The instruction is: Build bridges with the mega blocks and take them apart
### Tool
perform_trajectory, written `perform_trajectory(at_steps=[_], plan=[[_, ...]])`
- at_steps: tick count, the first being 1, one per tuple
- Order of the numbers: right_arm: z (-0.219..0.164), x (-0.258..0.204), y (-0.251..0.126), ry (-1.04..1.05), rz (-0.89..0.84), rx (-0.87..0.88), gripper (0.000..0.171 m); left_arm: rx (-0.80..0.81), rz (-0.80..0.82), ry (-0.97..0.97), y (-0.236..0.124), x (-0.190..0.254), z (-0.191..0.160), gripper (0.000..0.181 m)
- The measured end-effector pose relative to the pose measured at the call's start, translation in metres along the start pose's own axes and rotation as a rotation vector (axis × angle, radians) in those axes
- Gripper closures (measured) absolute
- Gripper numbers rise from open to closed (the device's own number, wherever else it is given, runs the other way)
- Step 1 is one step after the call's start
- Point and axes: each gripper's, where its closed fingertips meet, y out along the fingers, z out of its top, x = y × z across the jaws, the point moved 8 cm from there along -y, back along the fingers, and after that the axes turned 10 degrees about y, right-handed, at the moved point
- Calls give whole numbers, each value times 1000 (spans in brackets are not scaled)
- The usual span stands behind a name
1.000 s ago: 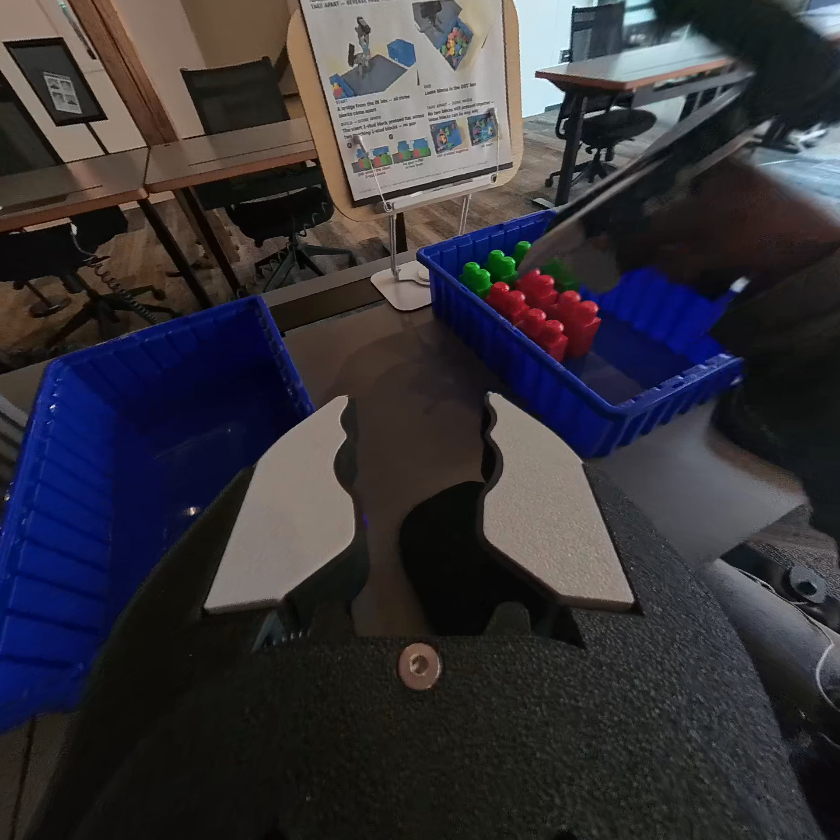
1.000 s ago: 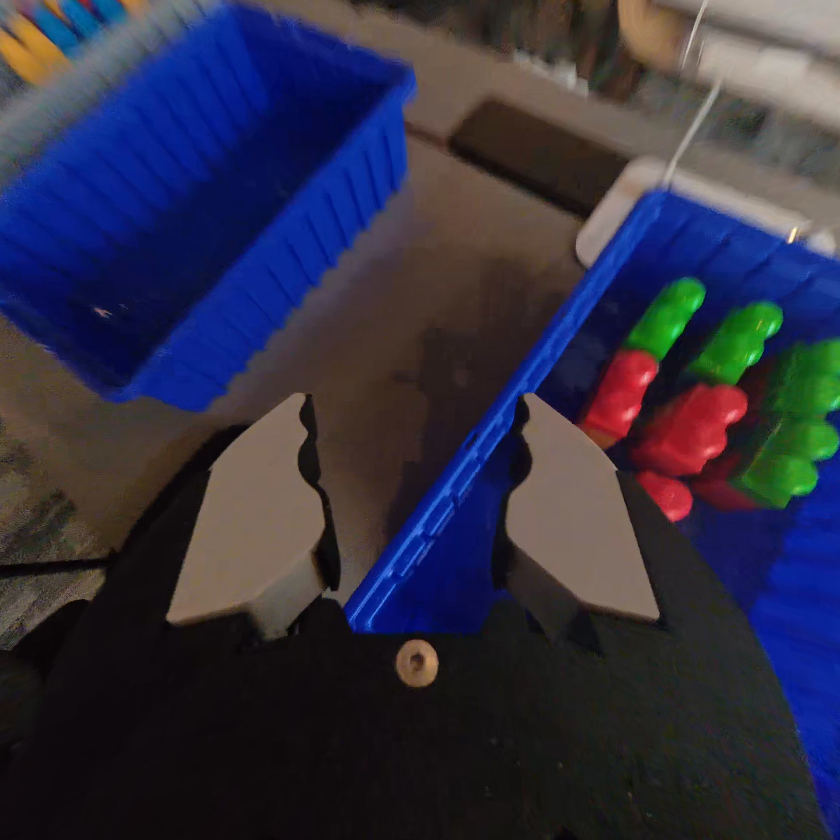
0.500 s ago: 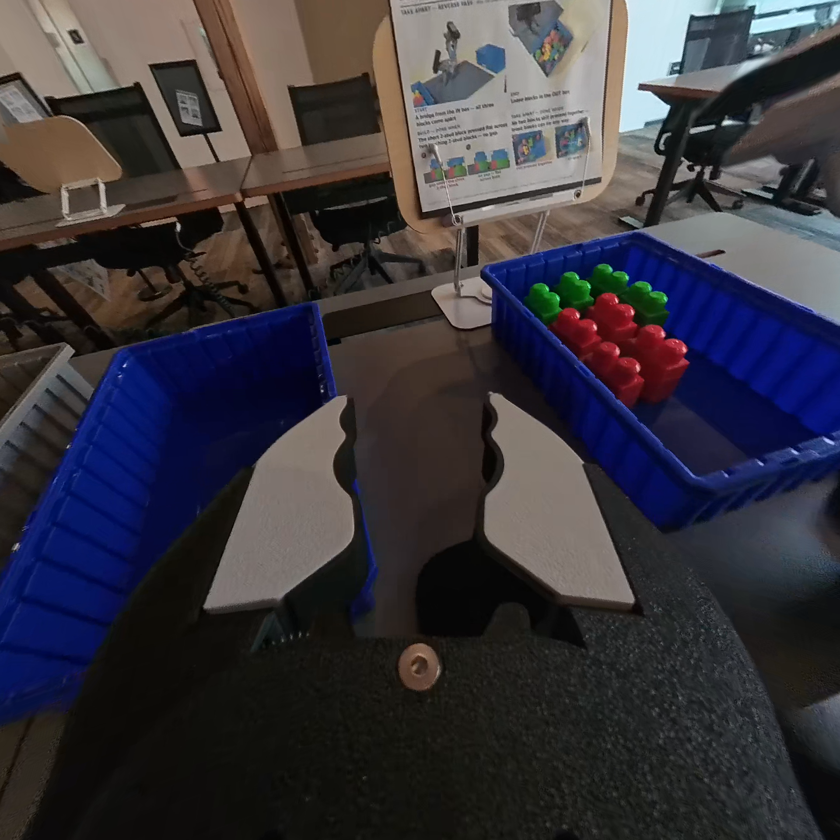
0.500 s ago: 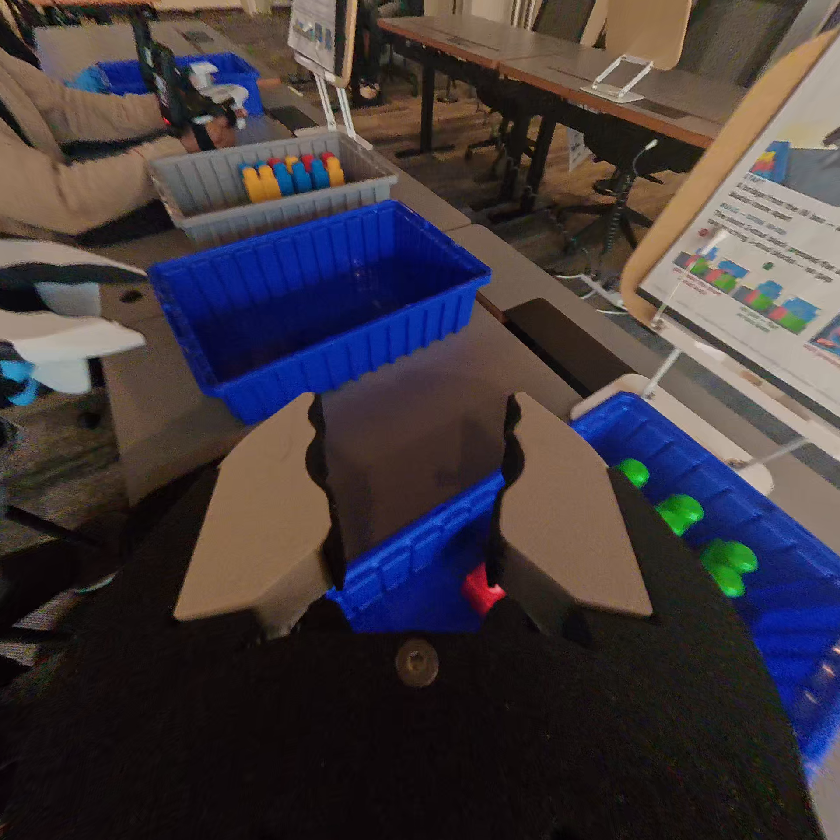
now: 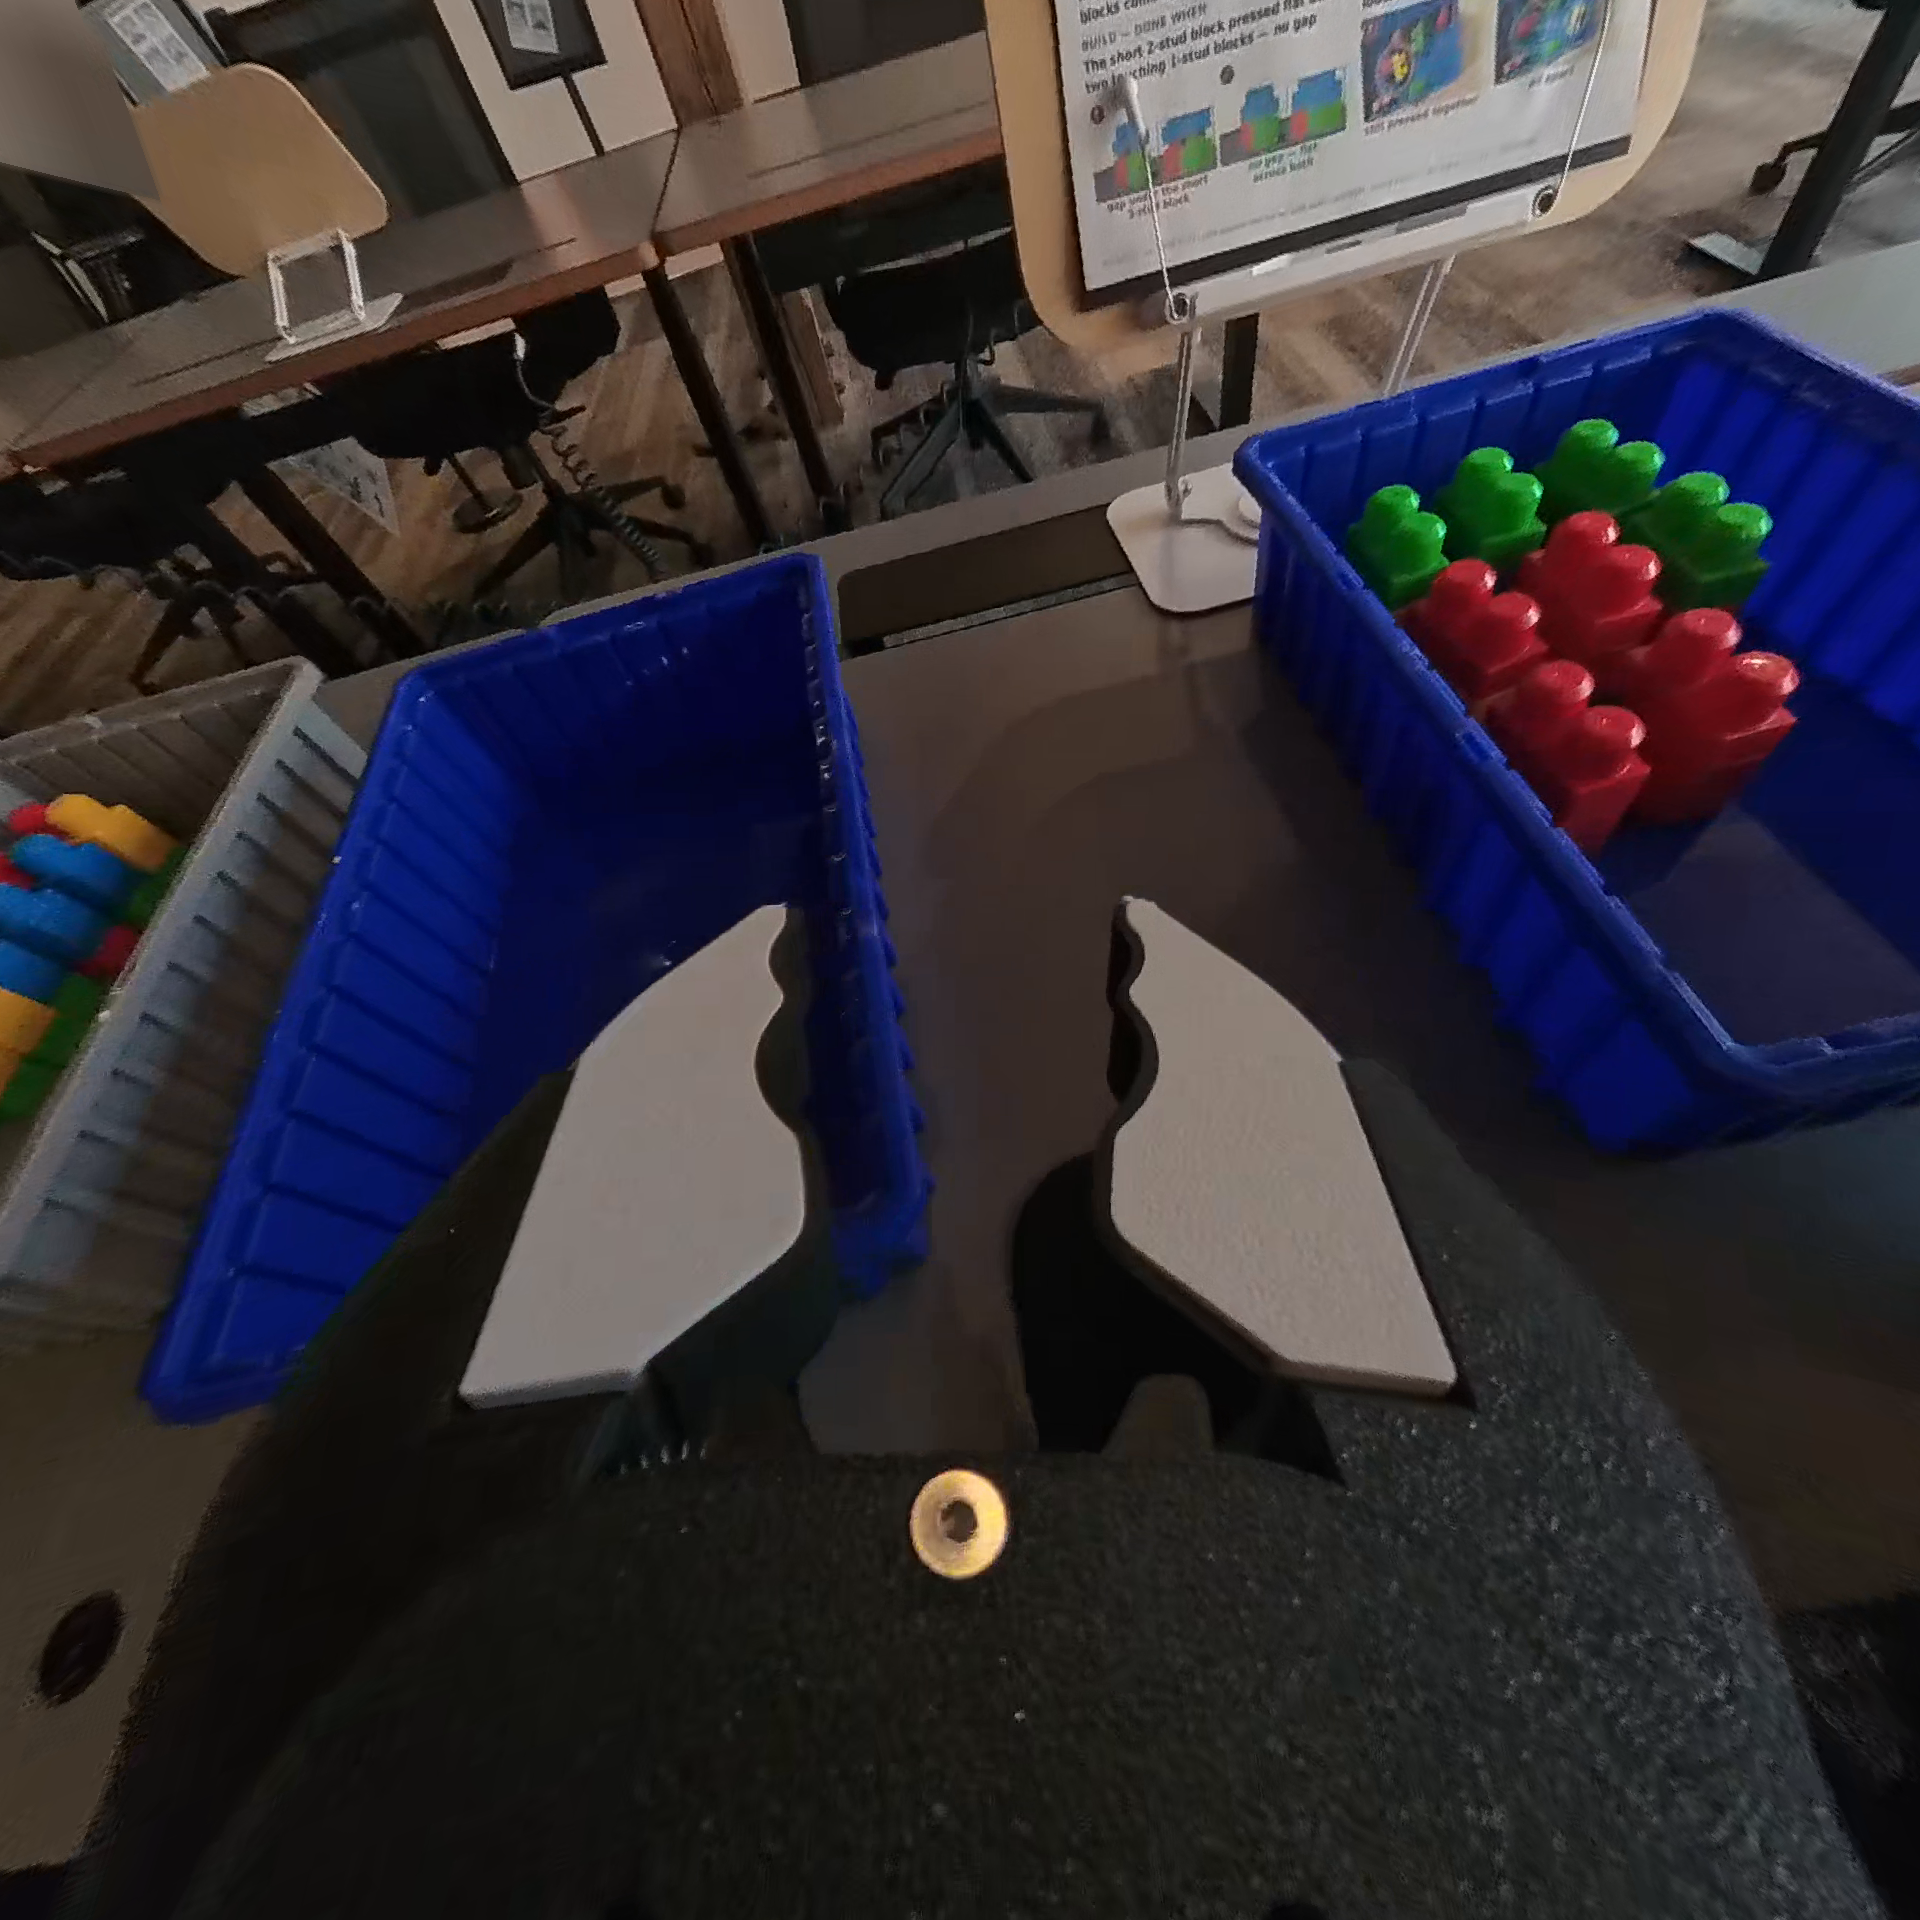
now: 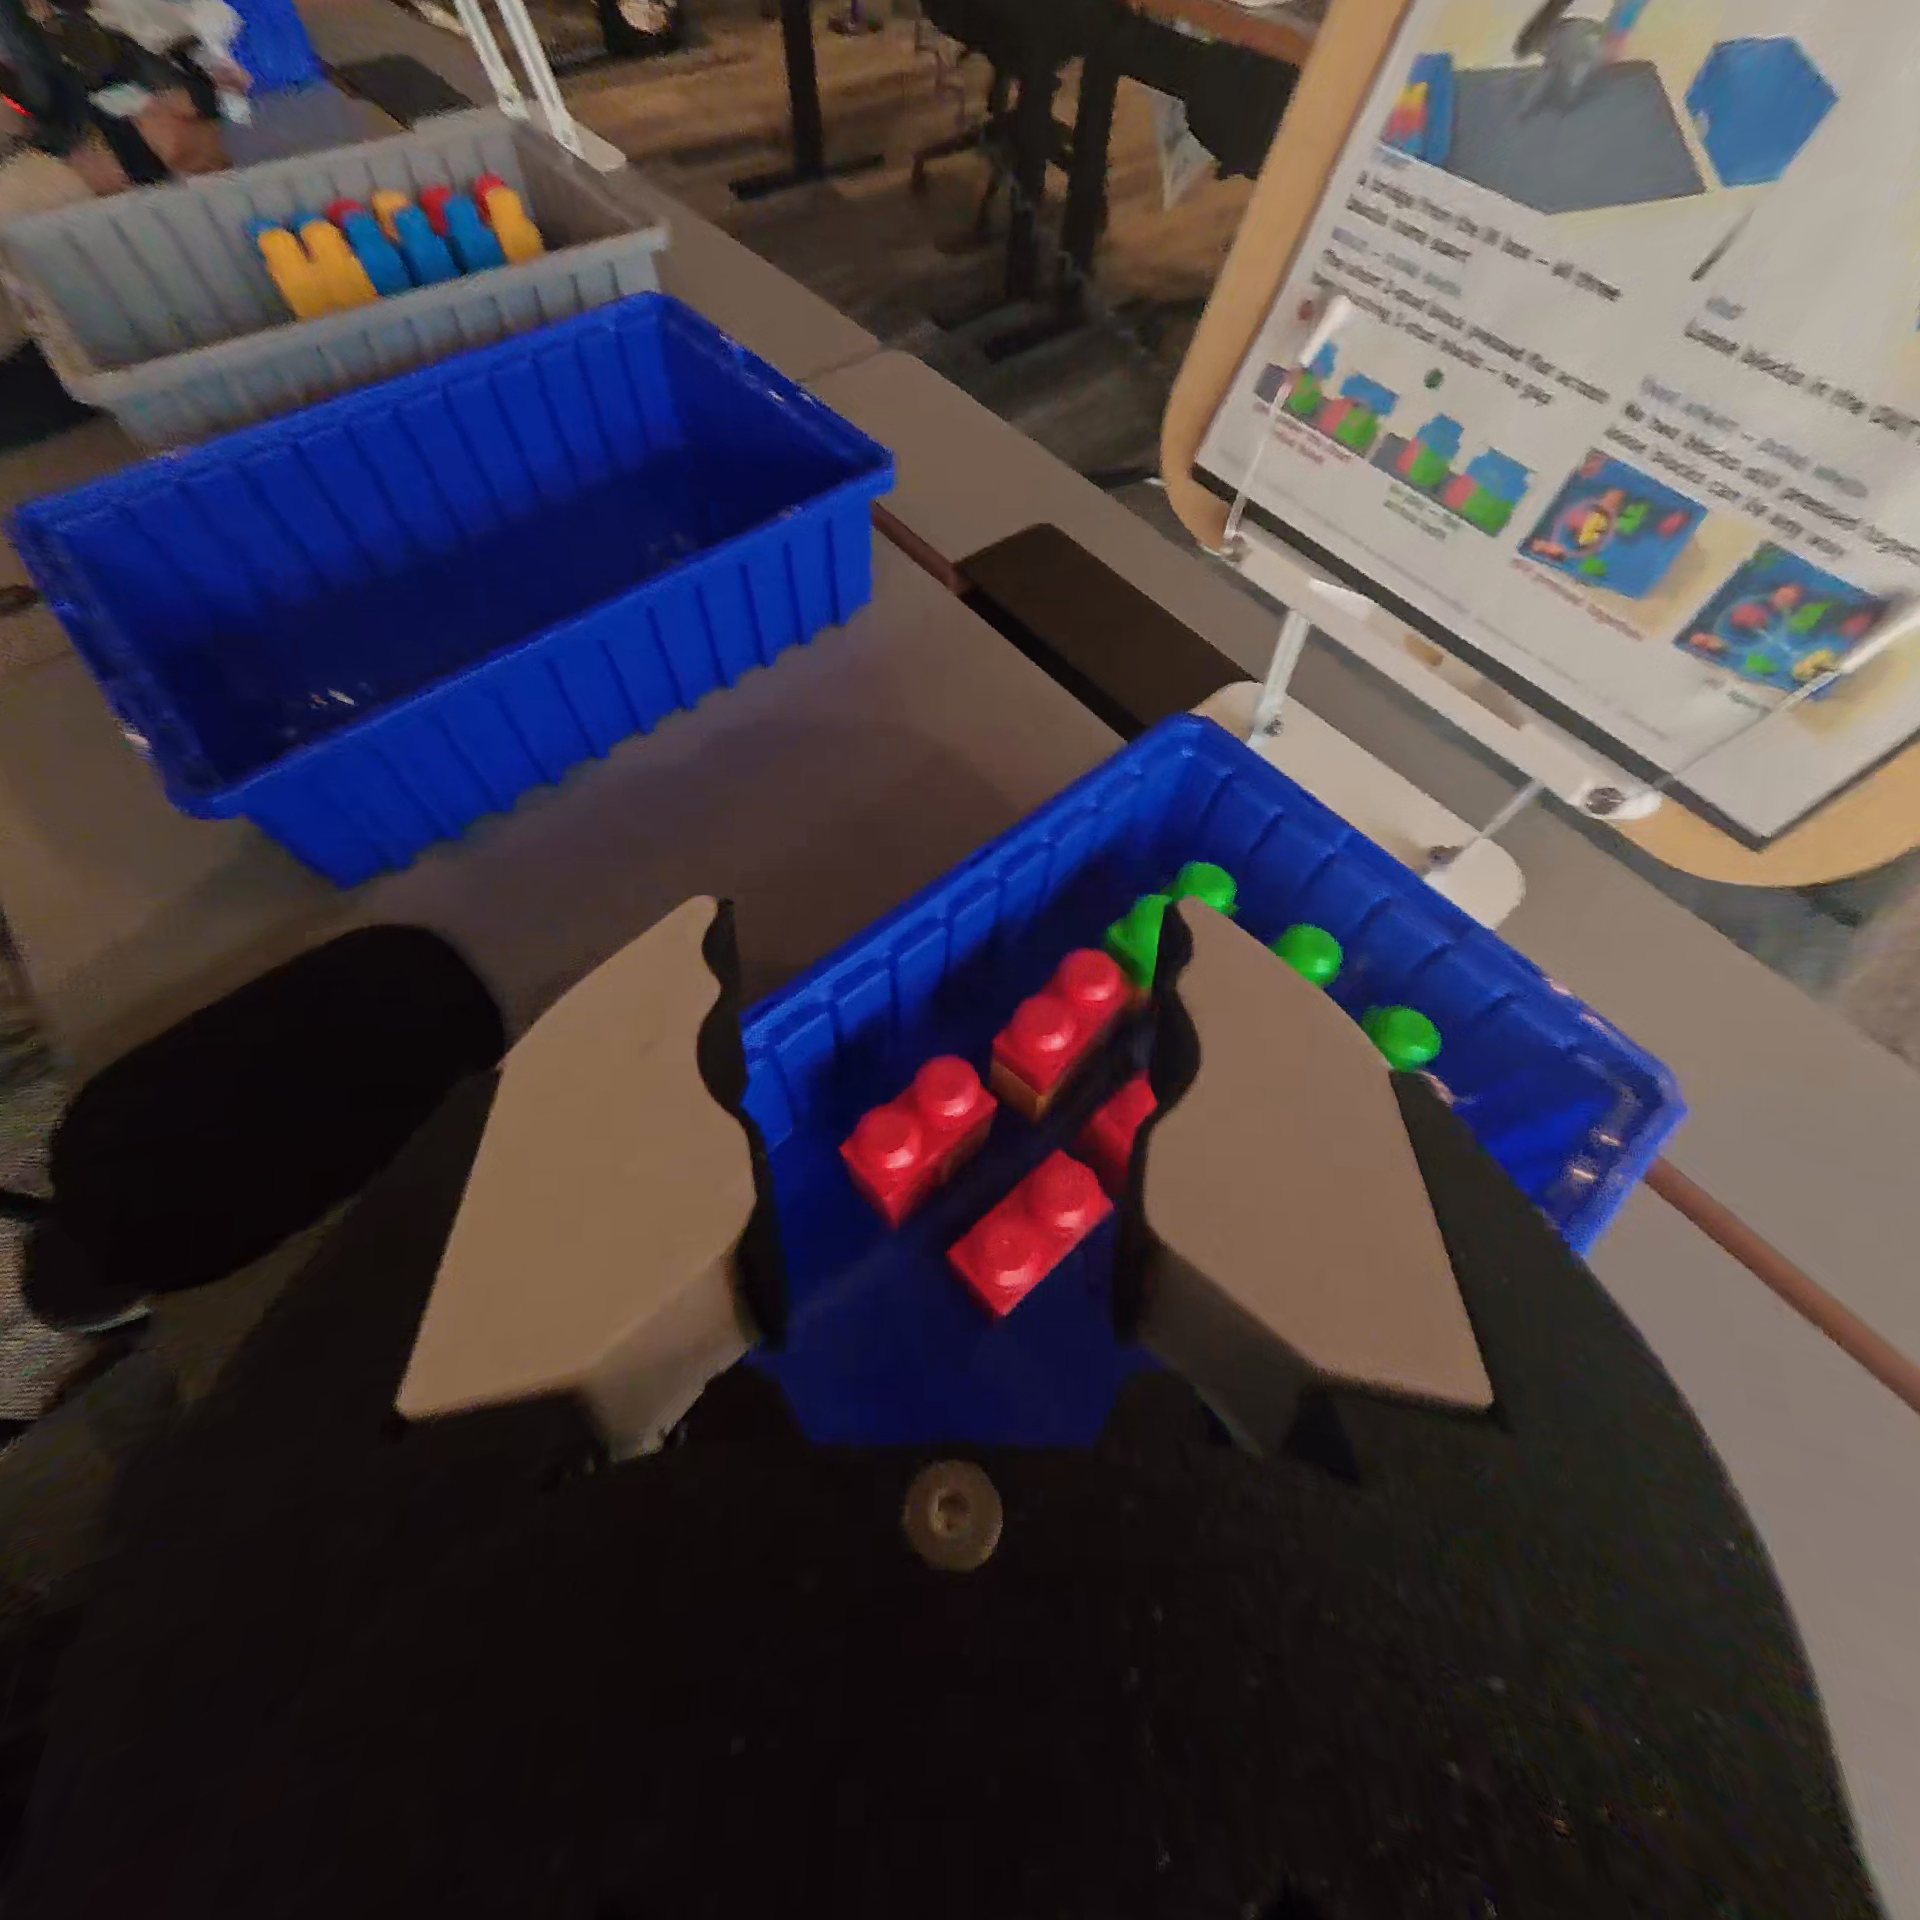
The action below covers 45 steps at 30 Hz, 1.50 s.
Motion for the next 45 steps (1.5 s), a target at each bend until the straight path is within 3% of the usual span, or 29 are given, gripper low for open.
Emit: perform_trajectory(at_steps=[5,8,17,32,35,39,45], plan=[[-2,2,-18,-234,-225,-107,94,102,-17,0,-9,-2,1,130],[17,-15,-25,-169,-135,-45,99,53,-82,-45,6,1,-1,130],[12,-55,-34,-268,-181,-75,92,-266,-104,-106,70,-23,-24,119],[-11,-29,-33,-204,-131,-65,91,-701,-157,-124,191,-47,-69,115],[-15,-23,-32,-201,-126,-72,91,-767,-209,-147,206,-46,-81,118],[-21,-12,-35,-177,-127,-63,92,-772,-407,-294,223,-37,-91,144],[-22,3,-44,-129,-131,-20,93,-855,-338,-127,232,-34,-83,154]])
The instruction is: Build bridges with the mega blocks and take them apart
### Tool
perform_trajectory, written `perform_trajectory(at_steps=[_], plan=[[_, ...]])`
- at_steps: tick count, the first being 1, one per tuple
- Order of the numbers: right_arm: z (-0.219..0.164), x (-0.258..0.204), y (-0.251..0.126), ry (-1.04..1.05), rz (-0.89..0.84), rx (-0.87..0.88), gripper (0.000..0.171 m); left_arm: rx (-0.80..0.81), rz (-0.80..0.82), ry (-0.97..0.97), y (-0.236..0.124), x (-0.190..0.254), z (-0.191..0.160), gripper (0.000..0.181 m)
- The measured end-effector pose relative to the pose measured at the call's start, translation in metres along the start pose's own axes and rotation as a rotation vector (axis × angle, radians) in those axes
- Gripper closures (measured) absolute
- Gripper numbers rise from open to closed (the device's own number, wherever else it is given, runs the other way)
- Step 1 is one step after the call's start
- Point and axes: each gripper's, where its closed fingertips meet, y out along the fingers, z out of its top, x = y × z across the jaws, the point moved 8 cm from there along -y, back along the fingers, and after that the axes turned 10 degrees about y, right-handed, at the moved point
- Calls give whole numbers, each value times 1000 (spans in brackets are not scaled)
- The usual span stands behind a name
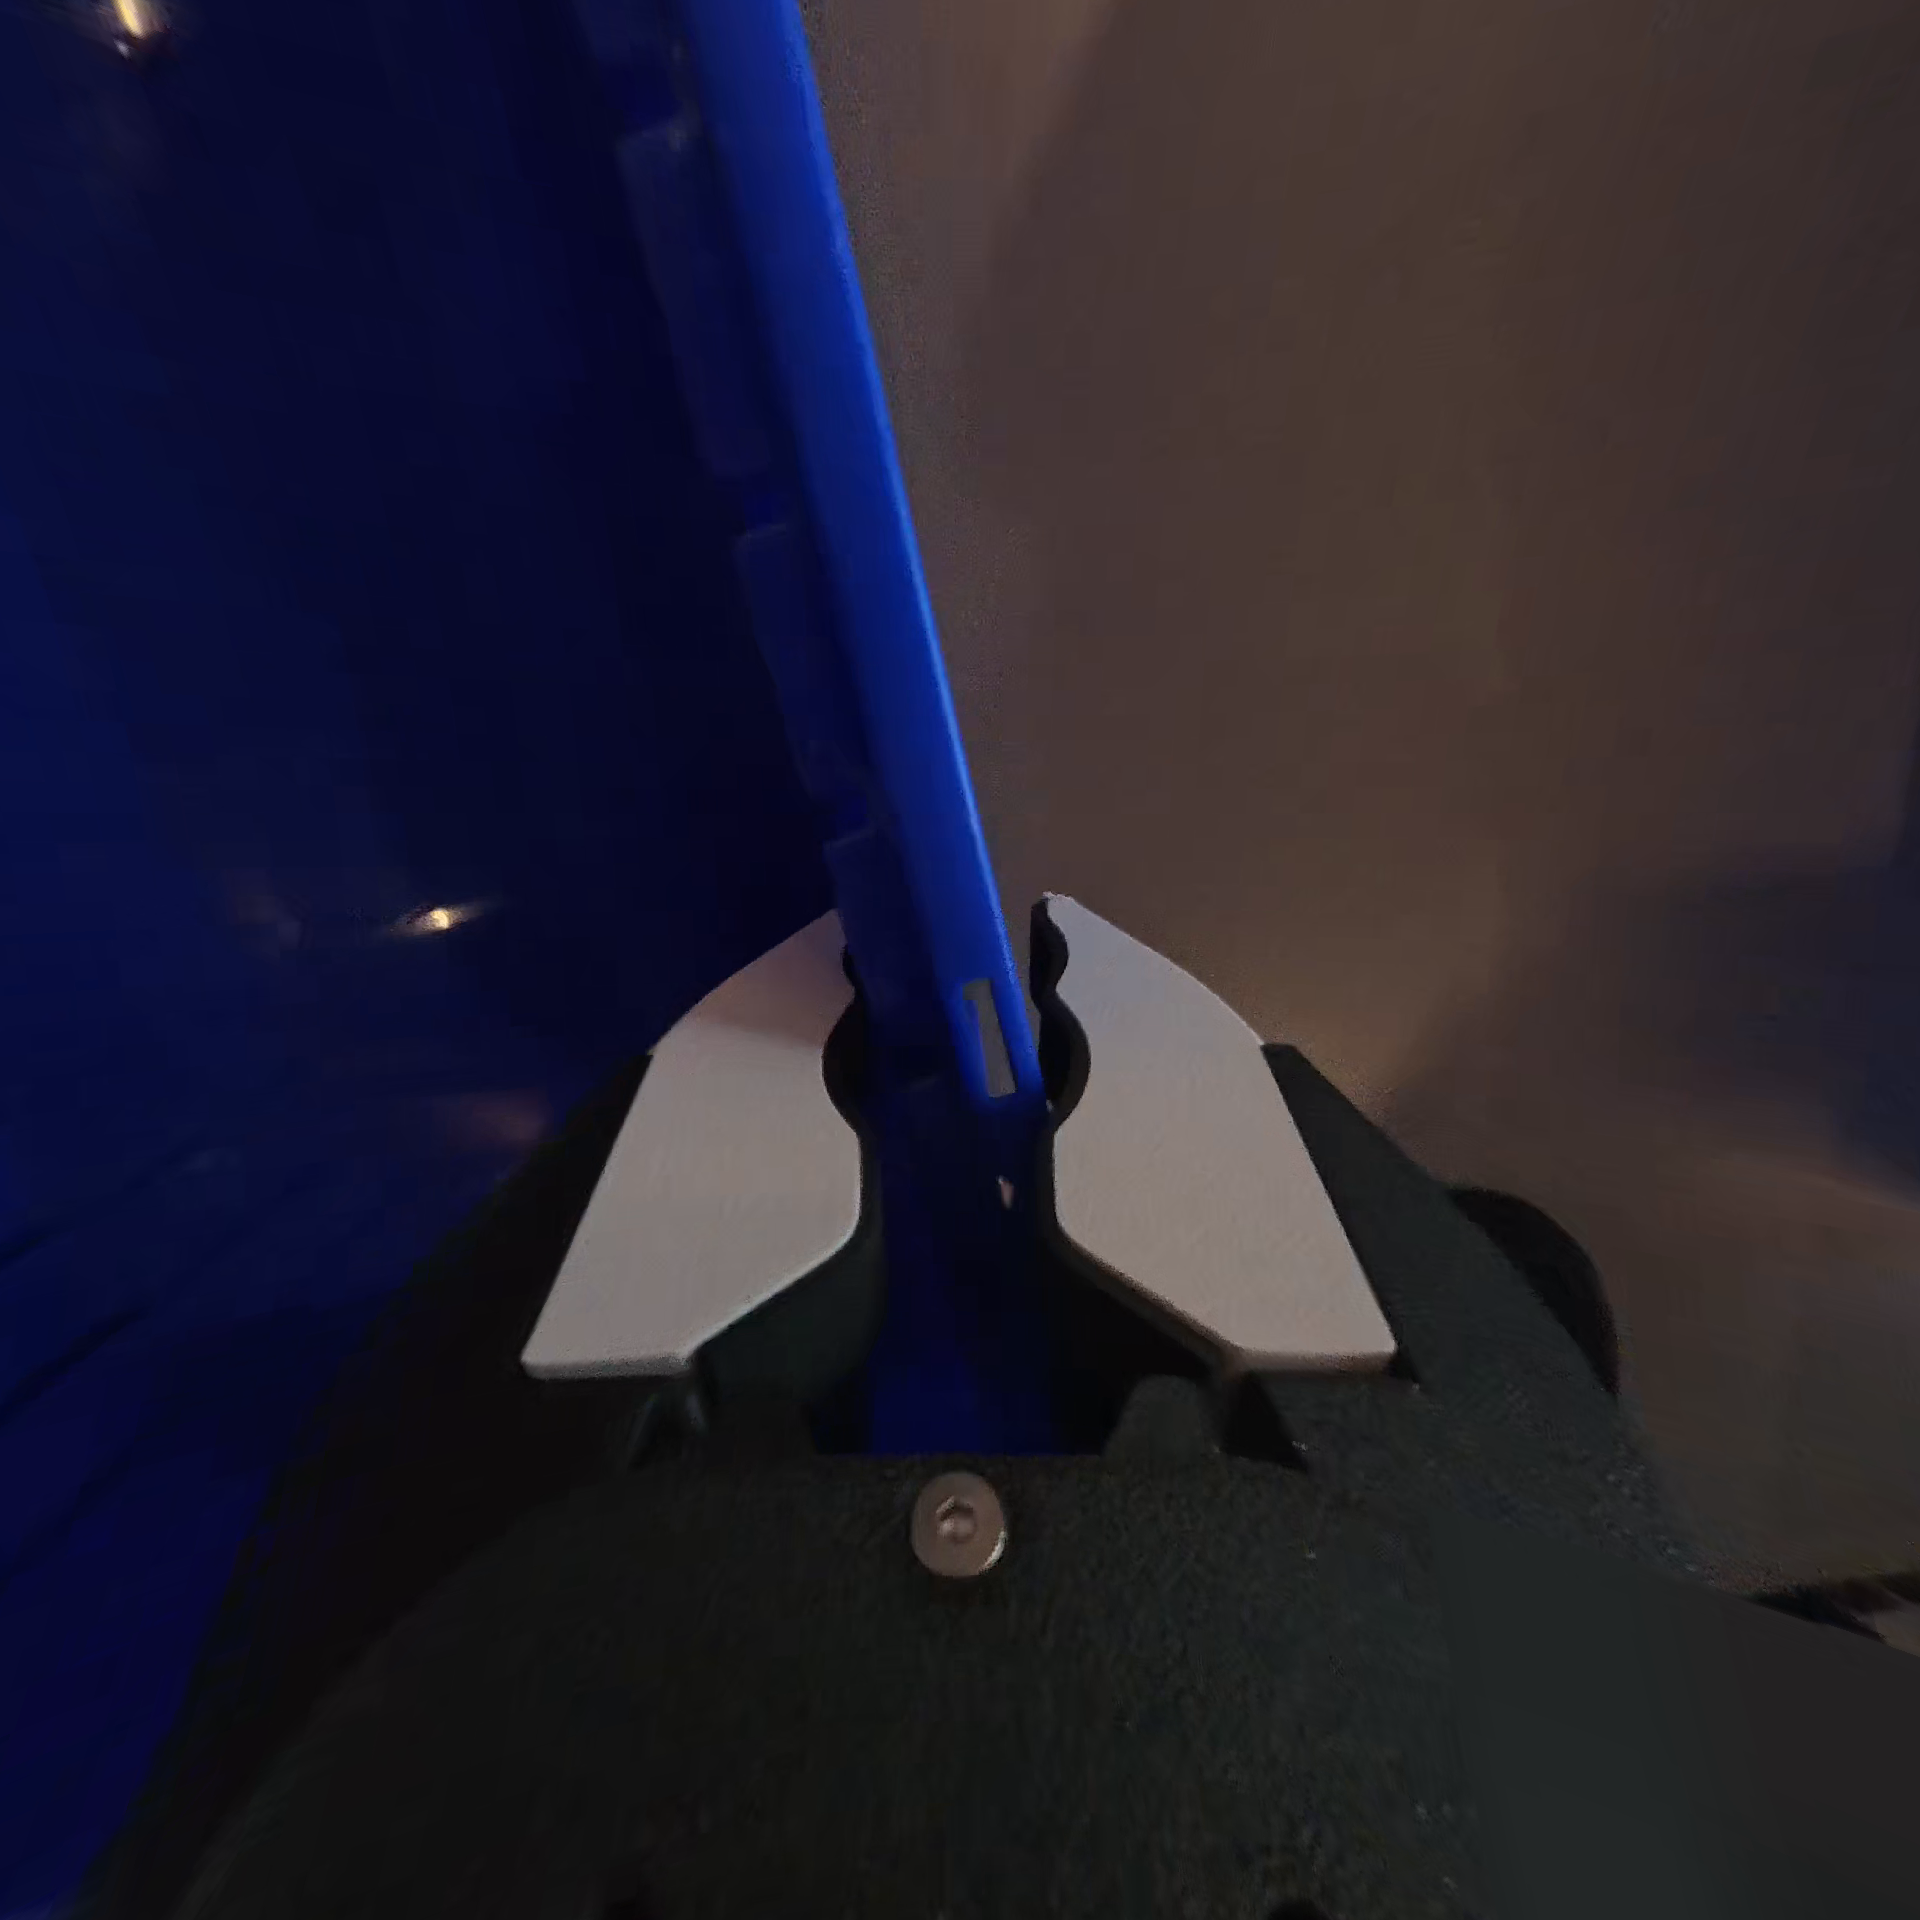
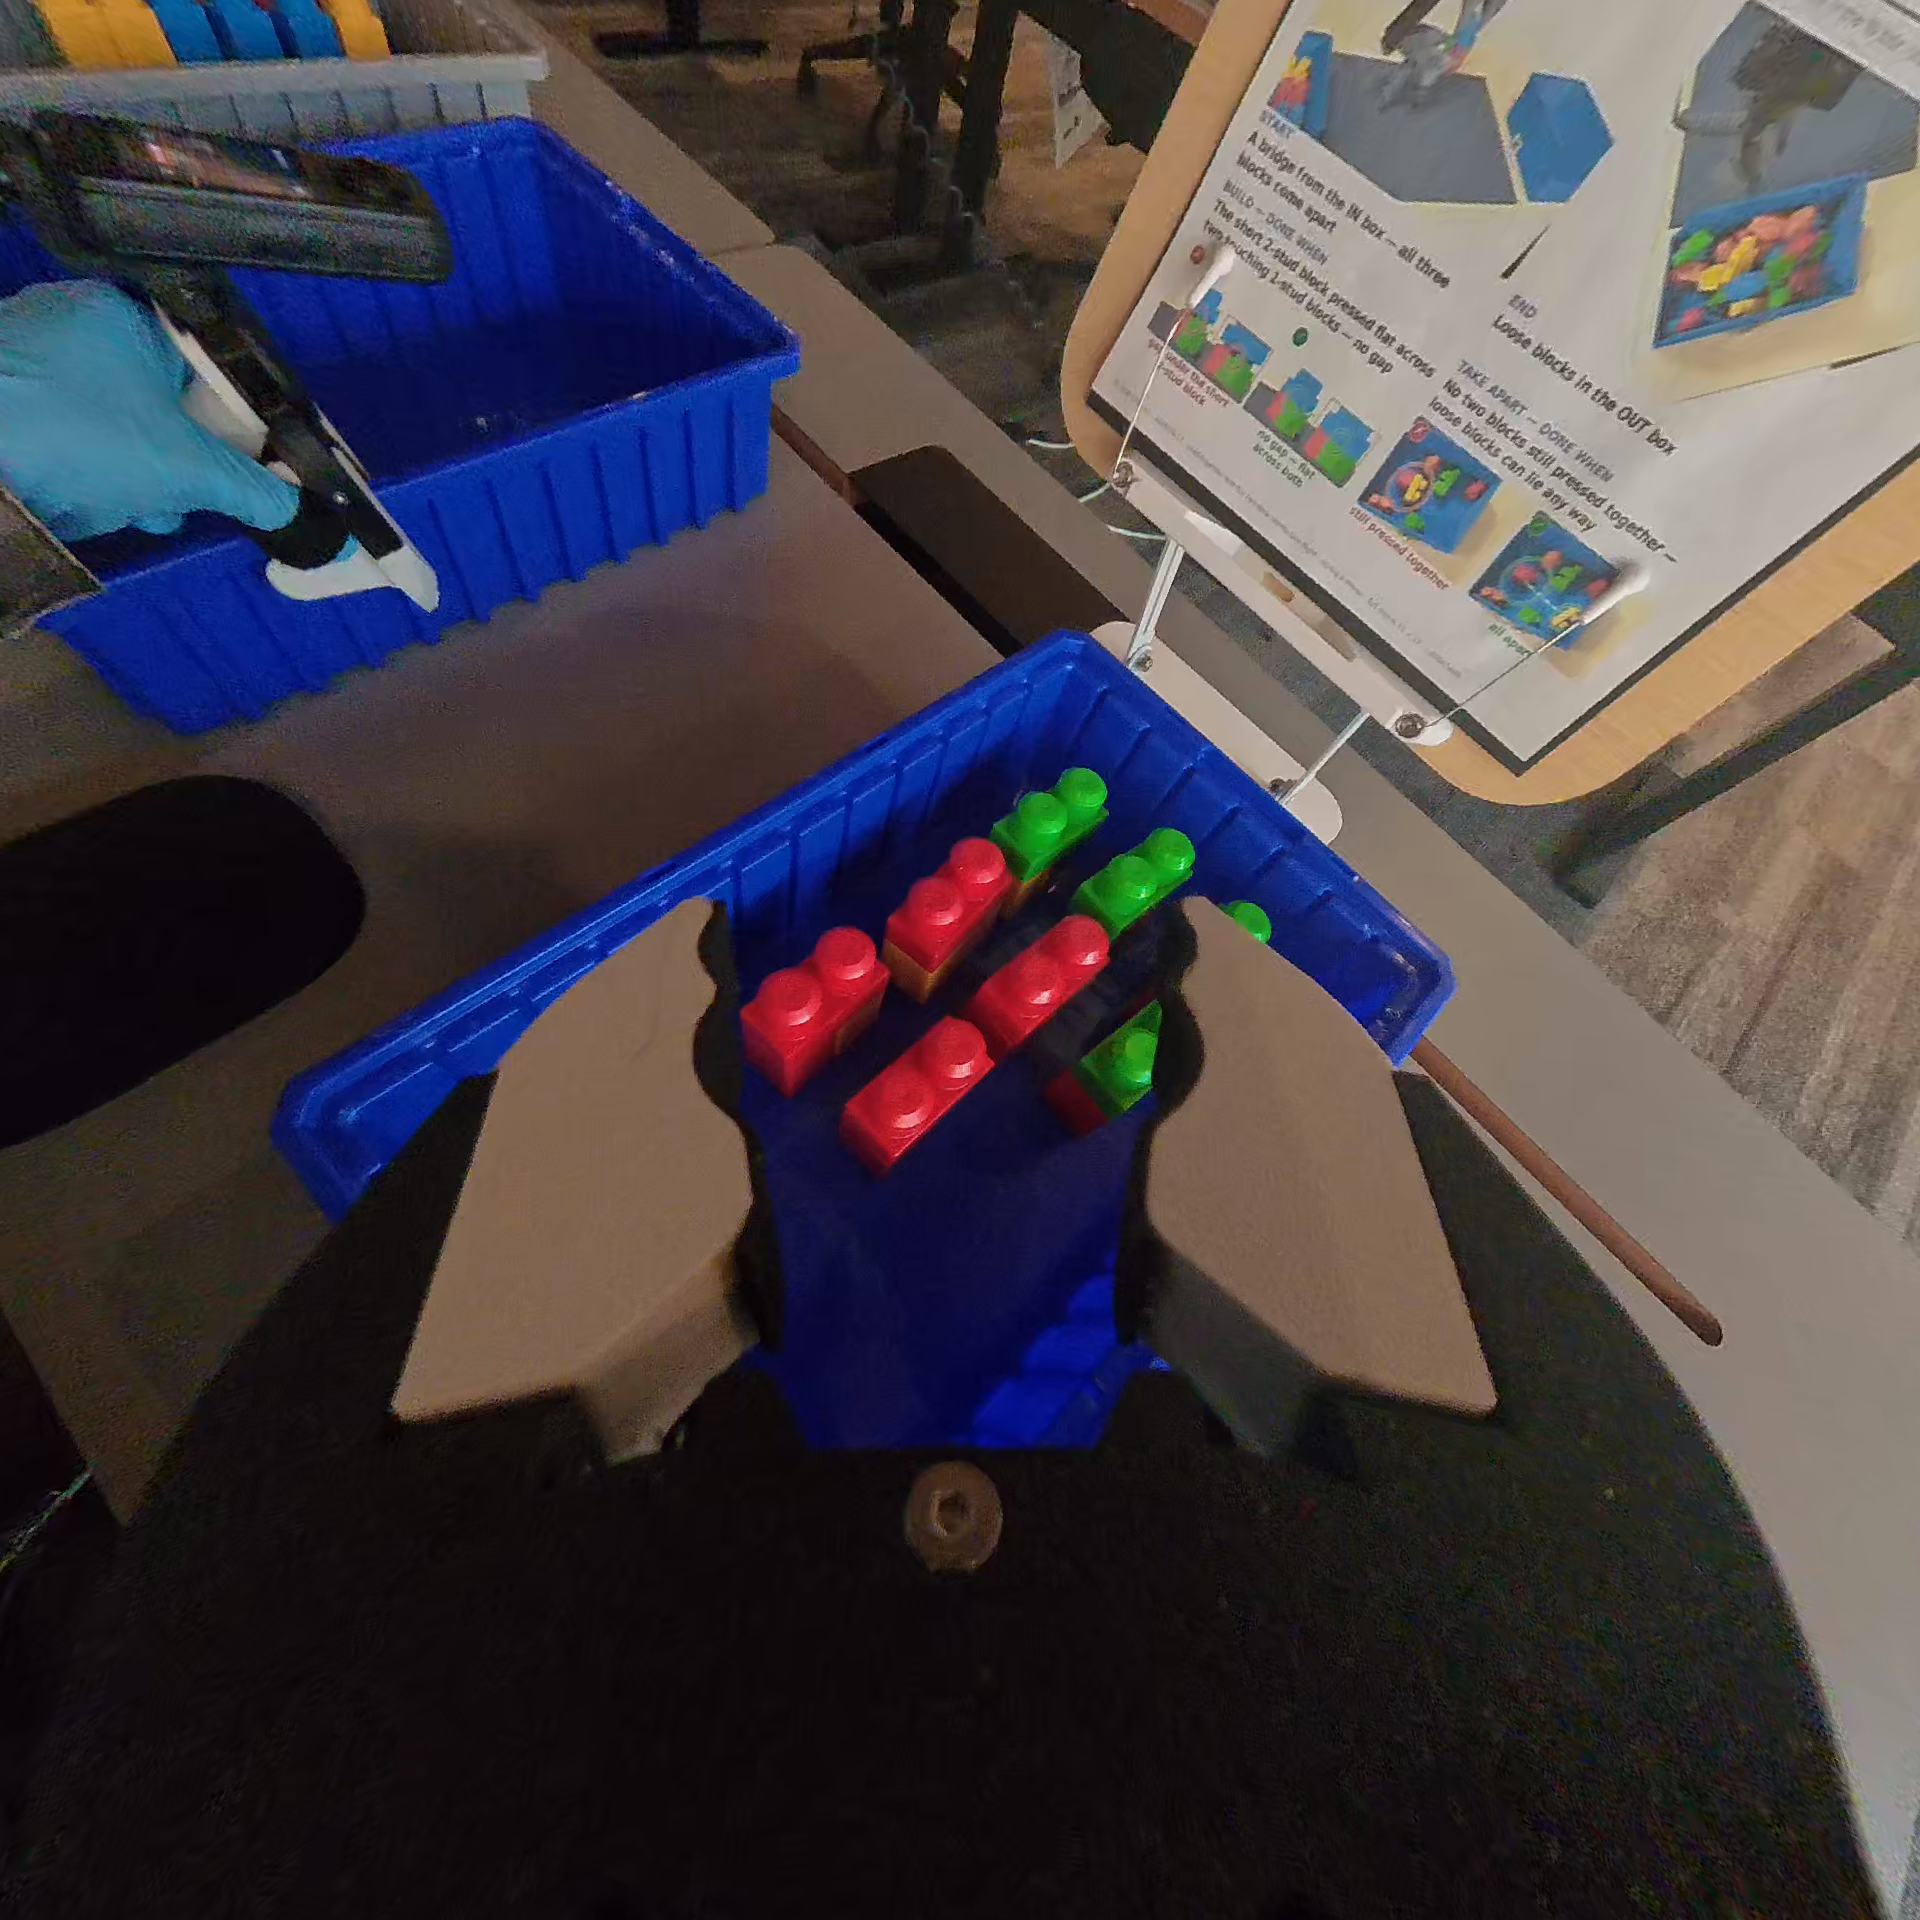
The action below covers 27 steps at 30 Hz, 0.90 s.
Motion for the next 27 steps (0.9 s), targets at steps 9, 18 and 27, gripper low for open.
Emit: perform_trajectory(at_steps=[9,18,27], plan=[[-5,18,-12,57,-26,37,93,11,12,55,11,7,44,155],[-10,31,-22,103,-34,66,93,71,-47,9,22,68,90,156],[-12,38,-37,125,-20,122,93,7,-50,-109,21,110,94,156]])
